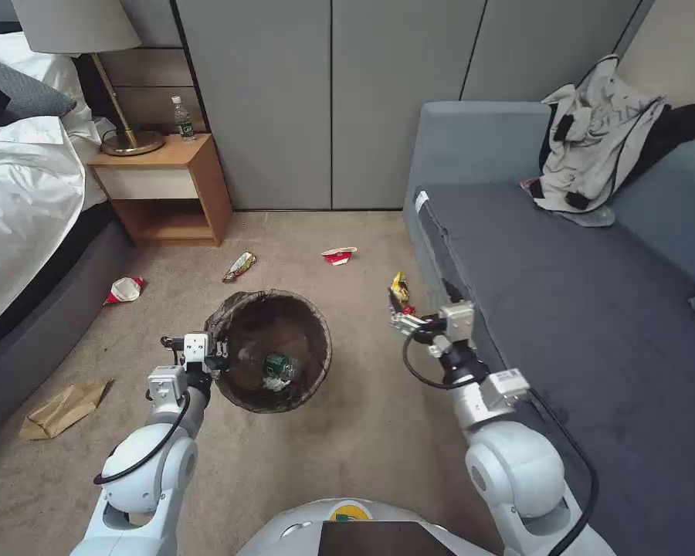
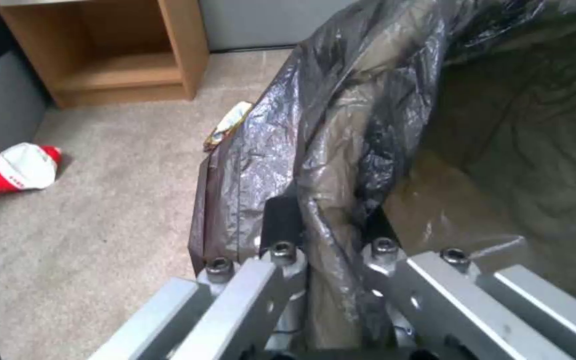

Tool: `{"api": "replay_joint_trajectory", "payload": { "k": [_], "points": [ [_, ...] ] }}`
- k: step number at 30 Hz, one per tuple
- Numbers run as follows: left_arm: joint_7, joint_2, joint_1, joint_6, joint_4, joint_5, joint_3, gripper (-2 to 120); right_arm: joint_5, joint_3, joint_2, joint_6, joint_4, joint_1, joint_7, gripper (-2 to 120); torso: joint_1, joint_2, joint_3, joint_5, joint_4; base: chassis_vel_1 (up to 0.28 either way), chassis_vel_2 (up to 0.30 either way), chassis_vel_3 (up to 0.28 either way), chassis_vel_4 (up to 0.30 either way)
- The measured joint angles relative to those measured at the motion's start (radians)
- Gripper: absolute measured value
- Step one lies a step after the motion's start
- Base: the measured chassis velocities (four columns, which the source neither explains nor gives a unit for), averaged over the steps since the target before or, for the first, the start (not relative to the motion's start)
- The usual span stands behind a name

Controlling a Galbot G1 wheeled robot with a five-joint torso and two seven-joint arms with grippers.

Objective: Pick up the trash bin, then pick up the garbage from the floor and place it into the trash bin.

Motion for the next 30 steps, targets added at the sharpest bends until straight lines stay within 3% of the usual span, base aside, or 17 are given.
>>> {"api": "replay_joint_trajectory", "payload": {
  "k": [13,30],
  "points": [
    [0.0,-0.02,0.006,-0.001,-0.016,0.007,-0.009,3,0.001,0.135,0.024,0.262,-0.045,-0.223,0.001,100,0.0,0.0,0.0,-0.0001,0.0001,0.0,0.0,0.0,0.0],
    [-0.001,-0.026,-0.001,-0.005,-0.016,0.019,-0.009,3,0.011,0.156,0.046,0.273,-0.043,-0.268,-0.002,100,0.0,0.0,0.0,-0.0002,0.0,0.0,0.0,0.0,0.0]
  ]
}}
